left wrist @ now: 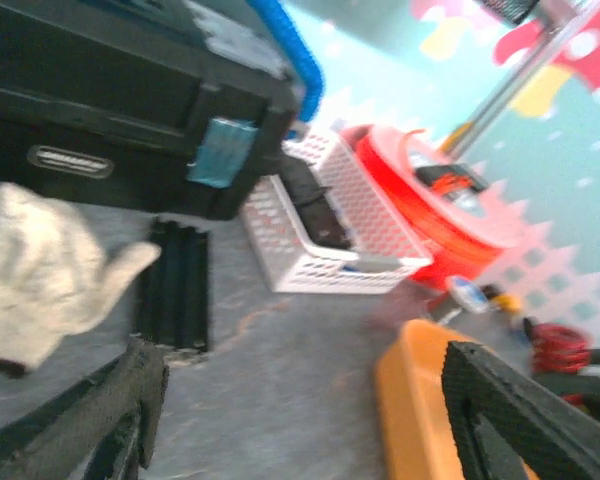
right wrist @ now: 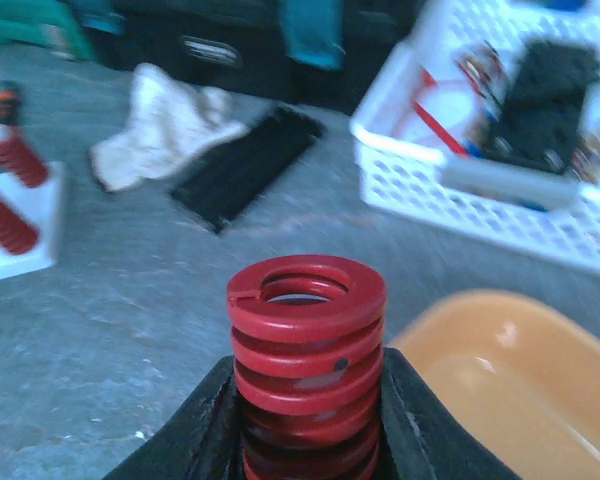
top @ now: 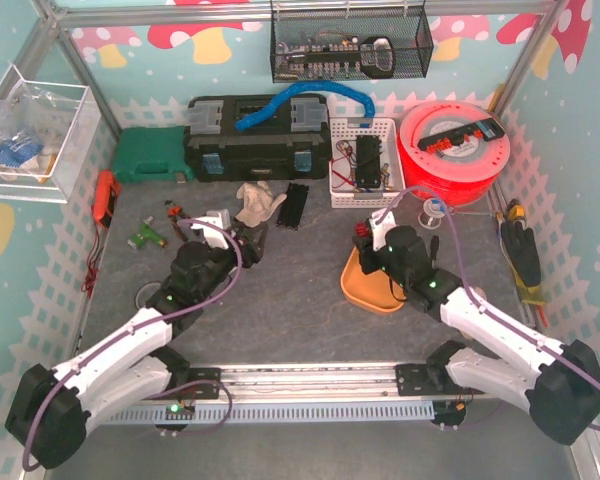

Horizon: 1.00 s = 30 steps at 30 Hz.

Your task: Install the large spring

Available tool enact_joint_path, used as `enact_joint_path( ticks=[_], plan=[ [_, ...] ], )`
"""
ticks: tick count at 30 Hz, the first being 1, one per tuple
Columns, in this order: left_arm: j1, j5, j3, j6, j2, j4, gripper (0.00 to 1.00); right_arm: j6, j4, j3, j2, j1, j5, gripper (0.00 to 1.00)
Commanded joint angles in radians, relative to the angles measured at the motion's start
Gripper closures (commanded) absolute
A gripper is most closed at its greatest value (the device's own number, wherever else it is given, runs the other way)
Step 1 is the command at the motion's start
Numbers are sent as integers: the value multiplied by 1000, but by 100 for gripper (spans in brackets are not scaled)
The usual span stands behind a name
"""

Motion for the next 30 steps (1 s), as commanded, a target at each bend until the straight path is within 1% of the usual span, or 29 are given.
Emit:
enact_joint_path(
  ticks=[1,3,4,7,10,12,15,17,21,30],
  plan=[
    [-3,173,71,-67,-38,-44,29,-263,454,-123,-49,49,-195,90],
    [-4,228,112,-47,-30,-97,37,-347,658,-212,-62,86,-262,91],
    [-5,255,135,-32,-21,-125,40,-381,726,-239,-61,99,-284,91],
    [-37,286,202,-3,21,-204,47,-426,840,-262,-25,119,-318,91],
    [-113,244,253,19,73,-228,47,-445,923,-264,36,132,-340,91],
    [-156,235,282,27,112,-228,44,-442,965,-259,68,138,-348,92],
    [-188,237,322,24,159,-235,38,-433,1007,-252,105,148,-352,92],
    [-195,240,342,17,179,-233,36,-435,1022,-250,120,157,-353,92],
    [-201,252,370,25,225,-237,36,-432,1026,-240,148,169,-330,91],
    [-216,256,409,33,301,-262,40,-394,1023,-215,202,183,-309,90]
  ],
)
